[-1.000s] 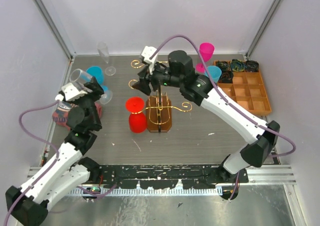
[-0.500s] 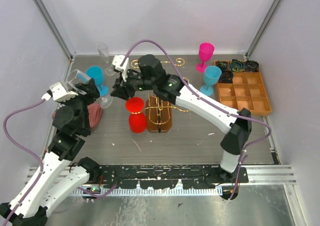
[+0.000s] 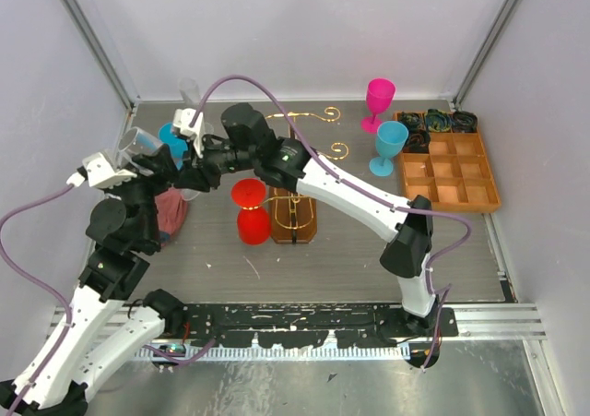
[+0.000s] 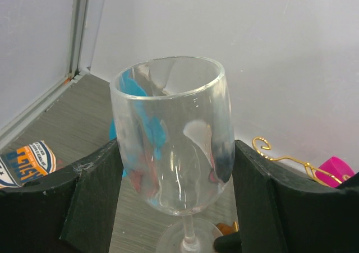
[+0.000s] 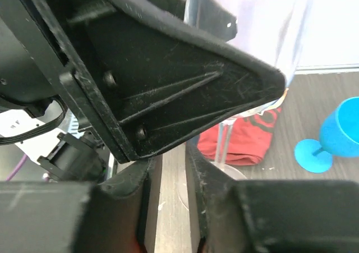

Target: Take the wine glass off the wine glass rack

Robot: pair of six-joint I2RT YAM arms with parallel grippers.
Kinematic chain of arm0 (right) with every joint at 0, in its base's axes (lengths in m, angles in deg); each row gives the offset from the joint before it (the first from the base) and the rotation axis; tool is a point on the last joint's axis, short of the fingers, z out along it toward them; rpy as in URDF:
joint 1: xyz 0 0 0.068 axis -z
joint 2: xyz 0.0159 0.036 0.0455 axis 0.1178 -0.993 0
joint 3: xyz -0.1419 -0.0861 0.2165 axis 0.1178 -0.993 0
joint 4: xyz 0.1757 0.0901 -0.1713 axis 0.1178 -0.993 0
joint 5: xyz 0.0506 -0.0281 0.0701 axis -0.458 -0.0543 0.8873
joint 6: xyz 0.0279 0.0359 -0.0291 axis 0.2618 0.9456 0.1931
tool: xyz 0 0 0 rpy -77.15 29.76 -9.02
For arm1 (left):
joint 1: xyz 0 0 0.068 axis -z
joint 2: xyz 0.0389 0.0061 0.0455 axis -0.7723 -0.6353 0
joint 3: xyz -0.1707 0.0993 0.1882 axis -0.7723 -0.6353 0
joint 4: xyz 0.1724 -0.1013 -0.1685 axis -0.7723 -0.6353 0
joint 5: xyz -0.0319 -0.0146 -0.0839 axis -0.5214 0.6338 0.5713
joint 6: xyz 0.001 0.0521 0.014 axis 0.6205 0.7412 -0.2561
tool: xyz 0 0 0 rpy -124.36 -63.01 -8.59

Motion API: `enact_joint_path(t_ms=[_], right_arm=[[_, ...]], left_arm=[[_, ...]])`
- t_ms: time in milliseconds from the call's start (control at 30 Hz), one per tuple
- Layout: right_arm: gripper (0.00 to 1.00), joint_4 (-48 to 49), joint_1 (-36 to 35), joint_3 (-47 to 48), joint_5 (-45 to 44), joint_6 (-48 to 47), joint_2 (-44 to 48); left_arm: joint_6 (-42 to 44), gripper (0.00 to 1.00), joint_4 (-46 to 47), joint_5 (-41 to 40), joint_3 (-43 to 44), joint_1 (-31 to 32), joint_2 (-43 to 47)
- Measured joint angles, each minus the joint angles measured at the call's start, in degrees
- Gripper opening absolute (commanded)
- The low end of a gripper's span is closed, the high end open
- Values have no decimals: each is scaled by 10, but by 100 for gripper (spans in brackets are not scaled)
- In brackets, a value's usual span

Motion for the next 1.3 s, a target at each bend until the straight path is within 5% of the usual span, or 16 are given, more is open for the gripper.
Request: enact_joint_path(t_ms=[233,600,1300], right_arm=[[11,-16,-11,25,20,41,-28],[11,-19,-13,38,31,78,-60],[11,-20,-9,66,-94,52,-69]], left_arm=[[-2,59,0,6,20,0,5],[-24,59,-23,19,24,0,18],[-51,57,-85,35,52,0,39]])
